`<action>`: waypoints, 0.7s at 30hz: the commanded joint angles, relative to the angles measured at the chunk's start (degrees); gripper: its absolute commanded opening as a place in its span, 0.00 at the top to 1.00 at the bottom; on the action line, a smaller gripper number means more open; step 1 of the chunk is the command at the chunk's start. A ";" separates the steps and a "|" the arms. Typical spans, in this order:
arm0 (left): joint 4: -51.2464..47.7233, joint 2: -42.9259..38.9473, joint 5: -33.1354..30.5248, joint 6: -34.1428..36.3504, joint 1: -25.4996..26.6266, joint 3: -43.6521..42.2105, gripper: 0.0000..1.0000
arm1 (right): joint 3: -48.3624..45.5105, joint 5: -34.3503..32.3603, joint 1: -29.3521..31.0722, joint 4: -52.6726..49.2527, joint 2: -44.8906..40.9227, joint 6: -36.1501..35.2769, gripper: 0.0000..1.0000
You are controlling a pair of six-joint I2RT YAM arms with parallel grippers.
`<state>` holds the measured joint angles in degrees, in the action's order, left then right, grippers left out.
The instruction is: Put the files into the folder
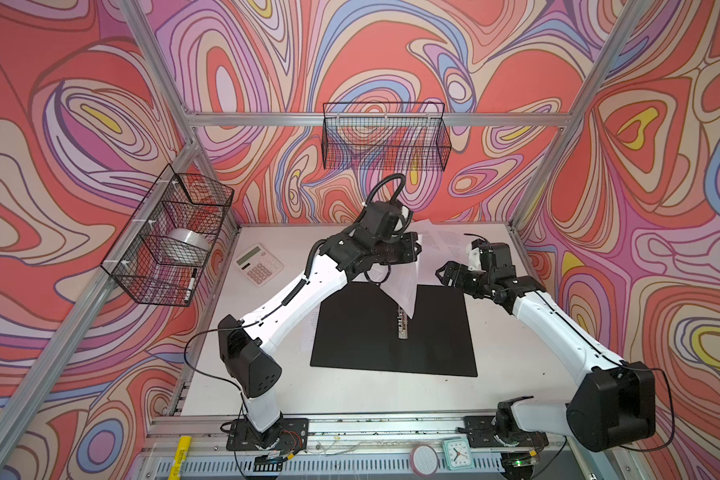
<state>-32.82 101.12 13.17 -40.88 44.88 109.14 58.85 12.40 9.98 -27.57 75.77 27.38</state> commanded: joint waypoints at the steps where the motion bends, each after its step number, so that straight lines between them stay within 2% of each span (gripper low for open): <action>1: -0.89 -2.25 -3.17 -1.59 0.03 0.40 1.00 | -0.58 -1.21 -0.29 0.06 -2.19 0.58 0.02; 7: -1.38 -7.42 -14.06 -3.84 -0.15 -13.25 1.00 | -0.54 -2.49 -0.29 -1.15 -2.81 -0.79 0.02; 14: 1.70 -10.24 -23.34 -14.48 -0.63 -34.00 1.00 | -3.53 1.12 -0.22 -0.82 -1.77 -1.01 0.04; 18: 2.79 -10.01 -24.53 -21.38 -0.59 -42.37 1.00 | -6.91 2.85 -0.22 -0.17 -2.44 -0.01 0.04; 21: 3.66 -9.50 -23.85 -23.66 -0.59 -45.96 1.00 | -10.08 5.17 -0.21 1.17 -2.97 1.28 0.05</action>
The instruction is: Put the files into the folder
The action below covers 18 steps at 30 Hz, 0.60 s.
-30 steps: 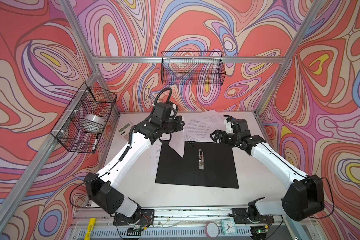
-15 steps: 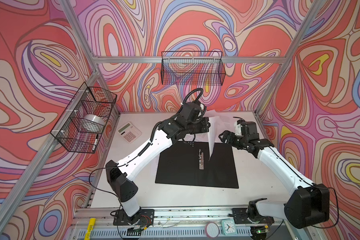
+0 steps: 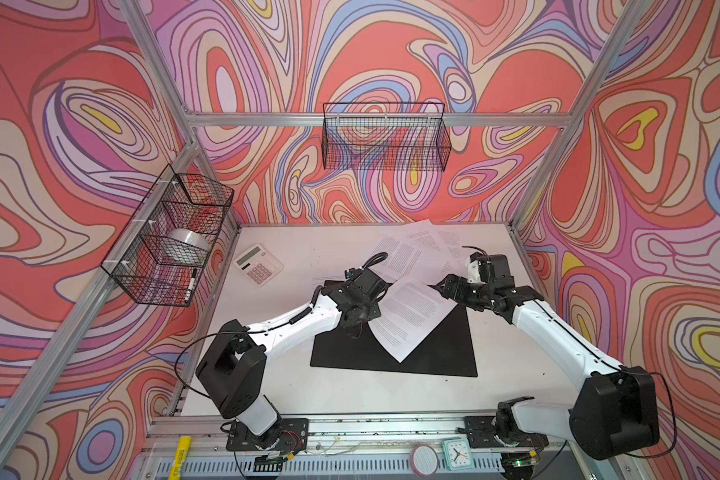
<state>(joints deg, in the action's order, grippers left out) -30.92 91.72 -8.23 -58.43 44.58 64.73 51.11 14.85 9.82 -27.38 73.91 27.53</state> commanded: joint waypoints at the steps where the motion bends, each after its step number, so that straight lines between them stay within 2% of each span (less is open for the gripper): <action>1: 2.35 0.10 -1.93 -6.27 -0.28 -2.33 1.00 | -3.38 3.62 0.02 1.47 -1.07 1.57 0.05; 4: 4.05 1.12 -0.18 -7.89 0.10 -4.12 1.00 | -6.71 6.54 0.69 4.15 -1.14 3.49 0.07; 10: 5.99 2.68 -0.83 -14.05 2.07 -5.84 1.00 | -10.41 8.99 1.58 7.61 0.47 5.67 0.08; 12: 6.72 4.23 0.60 -13.89 2.31 -5.20 1.00 | -11.78 11.66 1.71 10.22 1.61 7.20 0.09; 18: 7.49 5.23 1.20 -14.86 2.79 -5.45 1.00 | -15.90 13.81 2.12 16.43 3.33 11.64 0.10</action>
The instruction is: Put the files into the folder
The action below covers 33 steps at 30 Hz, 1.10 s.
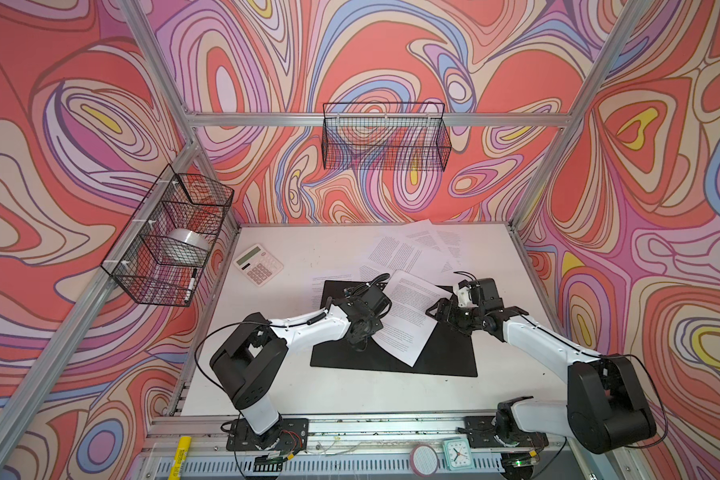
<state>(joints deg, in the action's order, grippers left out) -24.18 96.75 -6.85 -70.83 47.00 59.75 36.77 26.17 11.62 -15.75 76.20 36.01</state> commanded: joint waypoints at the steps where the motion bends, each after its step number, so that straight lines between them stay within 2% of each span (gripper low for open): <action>1: 0.81 0.19 -0.04 -2.55 0.32 -0.70 1.00 | -2.19 3.29 0.29 6.41 1.43 4.21 0.11; 10: 3.03 0.81 1.22 -5.35 0.50 -2.12 1.00 | -6.17 6.08 2.36 16.73 3.26 12.42 0.33; 19: 5.61 1.16 2.06 -8.43 1.17 -3.36 1.00 | -10.08 3.81 2.89 19.50 0.01 17.08 0.46; 27: 7.56 0.06 2.11 -10.56 1.69 -5.69 1.00 | -11.73 0.42 2.97 19.17 -3.20 18.66 0.73; 33: 8.63 -0.33 2.80 -10.82 1.83 -7.09 1.00 | -10.85 -0.02 3.00 16.25 -4.49 17.08 0.92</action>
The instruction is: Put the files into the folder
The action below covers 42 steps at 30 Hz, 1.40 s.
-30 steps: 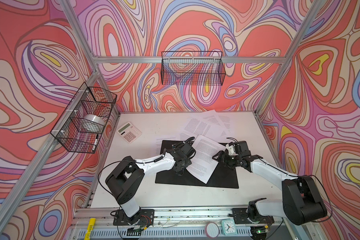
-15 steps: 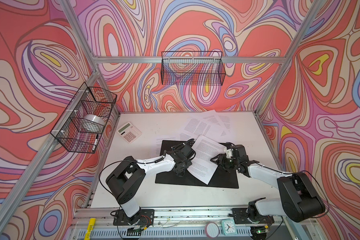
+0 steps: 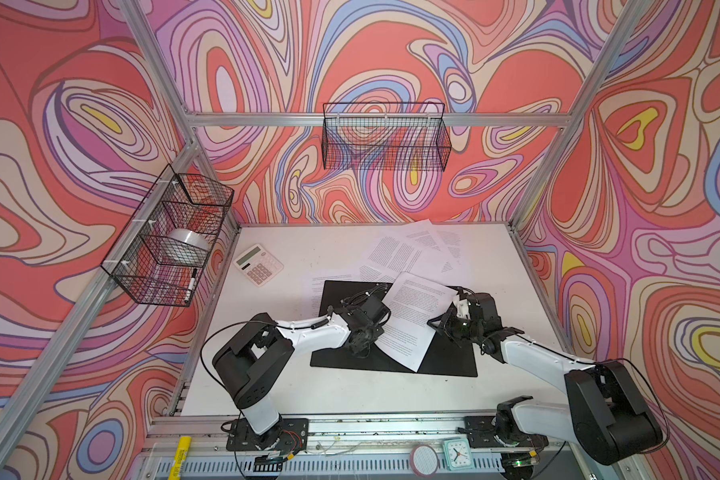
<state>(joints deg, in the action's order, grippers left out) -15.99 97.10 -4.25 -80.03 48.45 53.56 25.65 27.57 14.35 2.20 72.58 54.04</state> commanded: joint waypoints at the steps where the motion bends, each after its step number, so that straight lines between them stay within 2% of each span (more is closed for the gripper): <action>1: 2.39 -0.68 0.37 -1.55 0.37 -0.98 1.00 | 0.68 -1.47 0.24 -2.35 -1.11 -1.48 0.95; 3: 2.89 -0.68 0.69 -1.33 0.37 -1.08 1.00 | 1.54 -1.73 0.28 -3.96 -1.36 -2.47 1.00; 6: 2.79 -1.18 0.96 0.17 0.35 -1.01 1.00 | 4.03 -3.11 0.25 -8.62 -1.38 -5.38 1.00; 7: 2.57 -1.87 0.46 1.25 0.35 -0.95 0.89 | 5.29 -3.82 0.26 -10.91 -1.30 -7.04 1.00; 8: 2.10 -2.73 -0.35 2.44 0.35 -1.00 0.72 | 6.86 -4.59 0.25 -13.19 -1.09 -8.96 1.00; 10: 1.27 -5.05 -2.63 5.21 0.34 -1.05 0.50 | 10.55 -5.39 0.27 -18.14 -0.37 -13.73 1.00; 14: -1.74 -11.33 -6.93 14.02 -0.18 -1.48 0.23 | 18.53 -3.73 0.25 -27.34 2.33 -23.76 1.00; 16: -3.29 -14.03 -7.58 18.58 -0.89 -1.31 0.16 | 22.05 -5.29 0.24 -31.72 3.58 -27.43 1.00; 19: -6.60 -17.66 -6.92 25.36 -2.60 -0.46 0.11 | 26.17 -8.03 0.25 -36.38 5.29 -31.73 1.00; 24: -12.08 -24.35 -2.67 35.10 -5.89 1.25 0.09 | 28.90 -10.47 0.16 -39.23 8.00 -38.49 1.00; 28: -18.53 -30.12 -4.34 40.15 -6.60 3.42 0.09 | 31.49 -11.27 0.13 -42.12 10.82 -41.51 1.00; 33: -21.95 -35.66 -2.32 48.27 -6.88 5.21 0.08 | 32.94 -14.72 0.09 -42.67 12.88 -45.24 1.00; 37: -21.46 -40.25 -2.74 50.95 -6.92 2.85 0.07 | 35.34 -19.83 0.16 -44.72 15.85 -48.29 1.00; 42: -24.57 -42.56 1.06 52.19 -6.87 3.64 0.07 | 38.02 -25.73 0.11 -49.10 18.51 -52.71 1.00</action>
<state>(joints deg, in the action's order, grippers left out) -35.66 55.27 -5.32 -31.00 41.89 56.99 61.78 7.05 14.33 -42.96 89.69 5.87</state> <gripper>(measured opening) 0.929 0.047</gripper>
